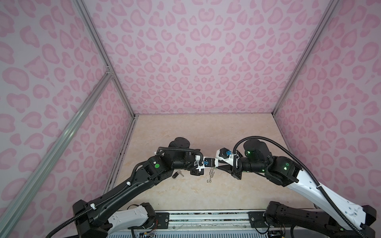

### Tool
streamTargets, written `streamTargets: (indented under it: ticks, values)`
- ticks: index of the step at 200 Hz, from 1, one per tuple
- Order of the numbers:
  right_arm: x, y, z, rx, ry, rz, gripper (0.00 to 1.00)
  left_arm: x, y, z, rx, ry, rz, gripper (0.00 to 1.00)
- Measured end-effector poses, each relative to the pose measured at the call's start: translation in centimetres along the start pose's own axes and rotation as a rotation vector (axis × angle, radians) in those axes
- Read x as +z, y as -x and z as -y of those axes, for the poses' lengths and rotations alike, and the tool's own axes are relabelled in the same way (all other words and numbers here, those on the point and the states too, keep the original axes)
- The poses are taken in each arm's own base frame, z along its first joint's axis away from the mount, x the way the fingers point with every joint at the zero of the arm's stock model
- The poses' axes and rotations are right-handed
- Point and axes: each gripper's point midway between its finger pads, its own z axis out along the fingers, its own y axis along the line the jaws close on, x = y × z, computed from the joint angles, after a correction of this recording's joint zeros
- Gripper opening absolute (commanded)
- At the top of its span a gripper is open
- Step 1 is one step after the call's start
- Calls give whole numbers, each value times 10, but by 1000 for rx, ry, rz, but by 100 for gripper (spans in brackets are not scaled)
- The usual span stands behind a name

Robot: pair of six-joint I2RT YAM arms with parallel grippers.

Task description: Put the keys on the keyring

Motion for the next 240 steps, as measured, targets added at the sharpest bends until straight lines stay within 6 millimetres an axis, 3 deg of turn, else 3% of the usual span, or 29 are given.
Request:
streamTargets:
  ticks: [61,124,240]
  values:
    - [-18,11,9,-24,-102,132,31,-6,7,-18,-159,61,191,3]
    - [-14,33,16,-22,-123,222,28,-11,29,-28,-223,87,345,3]
    - [4,15,24,59,-163,233,33,-16,44,-36,-263,107,425,3]
